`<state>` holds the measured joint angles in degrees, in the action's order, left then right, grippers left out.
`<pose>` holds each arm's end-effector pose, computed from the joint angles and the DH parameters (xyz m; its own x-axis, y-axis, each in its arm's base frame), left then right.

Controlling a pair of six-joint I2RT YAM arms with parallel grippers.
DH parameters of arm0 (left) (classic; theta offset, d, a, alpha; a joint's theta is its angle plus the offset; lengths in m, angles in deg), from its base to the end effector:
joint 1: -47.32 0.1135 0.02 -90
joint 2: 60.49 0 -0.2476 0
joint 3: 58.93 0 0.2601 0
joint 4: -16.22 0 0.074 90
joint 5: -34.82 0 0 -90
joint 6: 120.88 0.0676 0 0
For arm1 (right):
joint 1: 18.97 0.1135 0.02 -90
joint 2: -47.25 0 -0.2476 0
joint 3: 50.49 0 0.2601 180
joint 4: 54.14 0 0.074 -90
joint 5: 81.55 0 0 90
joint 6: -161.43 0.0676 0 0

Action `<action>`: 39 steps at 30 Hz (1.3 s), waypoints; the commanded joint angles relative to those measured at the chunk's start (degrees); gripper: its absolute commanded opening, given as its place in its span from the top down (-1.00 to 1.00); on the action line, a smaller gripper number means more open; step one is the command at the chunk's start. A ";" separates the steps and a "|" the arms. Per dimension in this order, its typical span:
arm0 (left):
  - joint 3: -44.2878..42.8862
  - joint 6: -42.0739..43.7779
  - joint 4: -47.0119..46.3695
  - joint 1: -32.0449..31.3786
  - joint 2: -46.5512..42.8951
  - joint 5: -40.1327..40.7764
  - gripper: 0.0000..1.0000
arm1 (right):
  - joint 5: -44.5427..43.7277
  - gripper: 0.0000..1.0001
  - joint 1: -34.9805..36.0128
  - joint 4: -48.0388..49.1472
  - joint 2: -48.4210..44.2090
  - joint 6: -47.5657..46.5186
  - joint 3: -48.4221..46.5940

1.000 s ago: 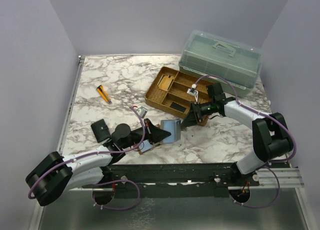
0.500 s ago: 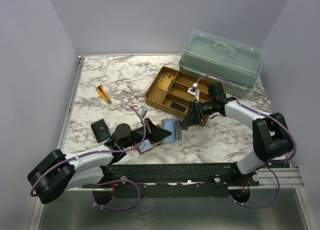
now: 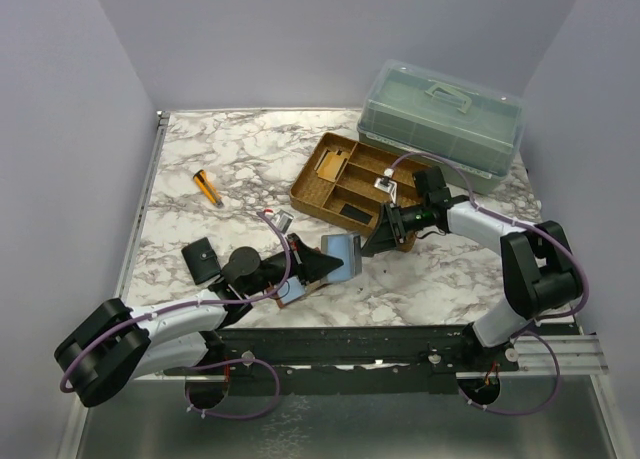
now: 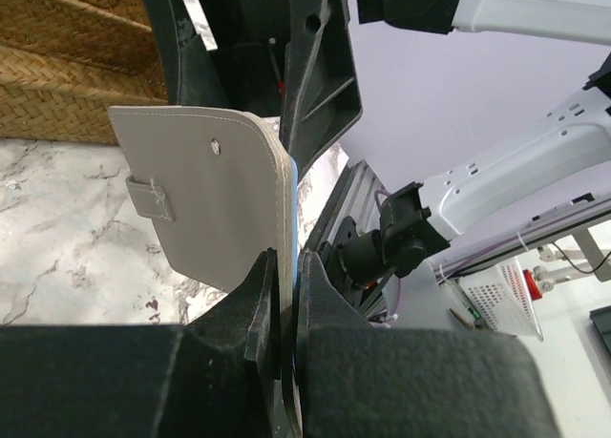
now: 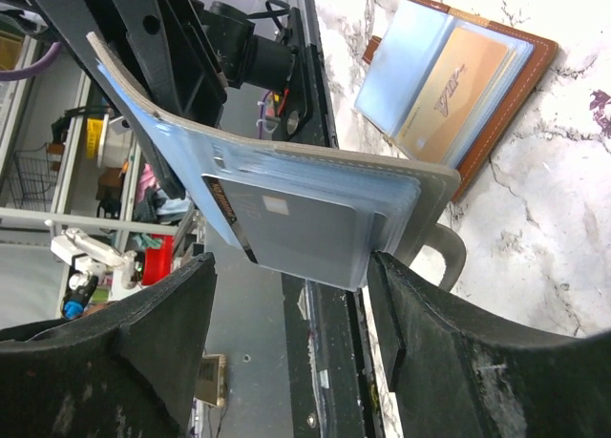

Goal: Take the credit cards out of the card holder
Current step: Remove the credit card from the card holder.

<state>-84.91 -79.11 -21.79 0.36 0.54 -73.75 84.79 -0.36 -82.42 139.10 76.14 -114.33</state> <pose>0.1555 -0.1981 0.1879 -0.6551 -0.3343 -0.6775 0.6324 0.2480 -0.7339 0.2705 0.1604 0.1640 -0.8339 -0.2603 -0.4867 -0.5197 0.0733 0.8512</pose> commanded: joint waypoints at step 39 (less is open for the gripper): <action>1.93 -3.11 -9.20 0.56 2.20 3.06 1.00 | 1.47 1.00 -0.42 4.13 -0.10 3.52 2.10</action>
<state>-83.49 -81.23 -27.52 0.78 4.32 -70.95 89.38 -1.26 -75.68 138.27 81.84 -111.71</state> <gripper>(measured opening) 0.074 0.010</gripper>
